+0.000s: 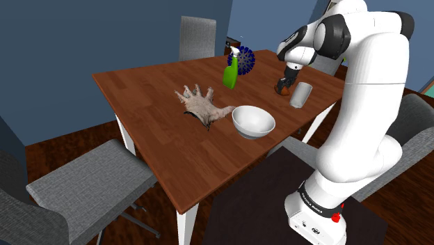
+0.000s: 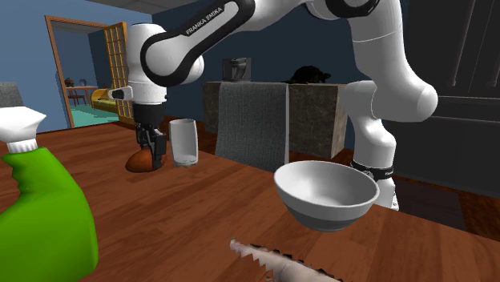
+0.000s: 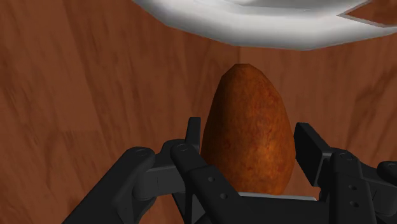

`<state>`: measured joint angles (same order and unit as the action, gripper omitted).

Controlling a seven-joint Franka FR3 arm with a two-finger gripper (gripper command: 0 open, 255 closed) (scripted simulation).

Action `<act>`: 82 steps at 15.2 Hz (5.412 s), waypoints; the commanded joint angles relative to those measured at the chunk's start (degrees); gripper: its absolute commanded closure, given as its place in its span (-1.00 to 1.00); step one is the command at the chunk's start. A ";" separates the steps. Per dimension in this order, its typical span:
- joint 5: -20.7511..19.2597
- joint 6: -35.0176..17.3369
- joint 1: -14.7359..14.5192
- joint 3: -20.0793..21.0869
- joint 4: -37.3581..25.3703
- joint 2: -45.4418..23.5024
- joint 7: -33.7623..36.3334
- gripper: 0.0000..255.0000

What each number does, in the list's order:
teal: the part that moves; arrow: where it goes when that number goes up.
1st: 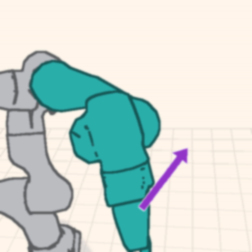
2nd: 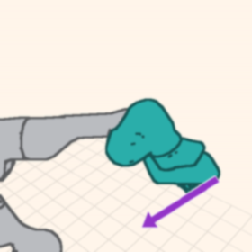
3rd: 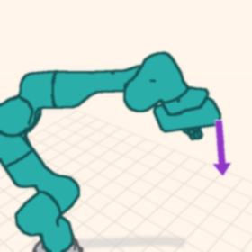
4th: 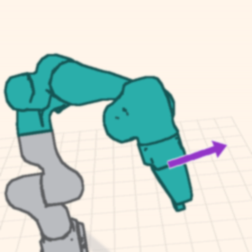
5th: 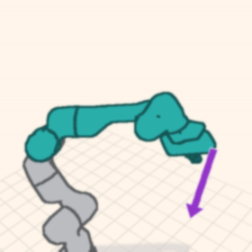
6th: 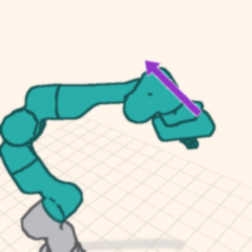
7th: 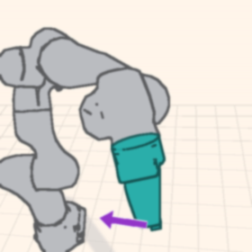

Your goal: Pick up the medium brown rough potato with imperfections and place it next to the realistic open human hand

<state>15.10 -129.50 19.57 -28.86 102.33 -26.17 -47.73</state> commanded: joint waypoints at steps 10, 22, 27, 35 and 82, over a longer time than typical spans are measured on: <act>-2.70 6.84 -0.97 -1.45 -3.37 3.91 1.75 1.00; -4.71 14.89 -1.31 -2.39 -9.01 6.72 3.04 1.00; -7.16 15.34 -4.06 -2.48 -5.97 10.81 6.06 1.00; -15.43 11.58 -12.48 0.22 8.82 23.66 19.11 1.00; -20.40 13.56 -38.62 36.39 12.71 25.98 83.50 1.00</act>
<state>-5.24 -115.34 -18.92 7.40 114.61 0.00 35.39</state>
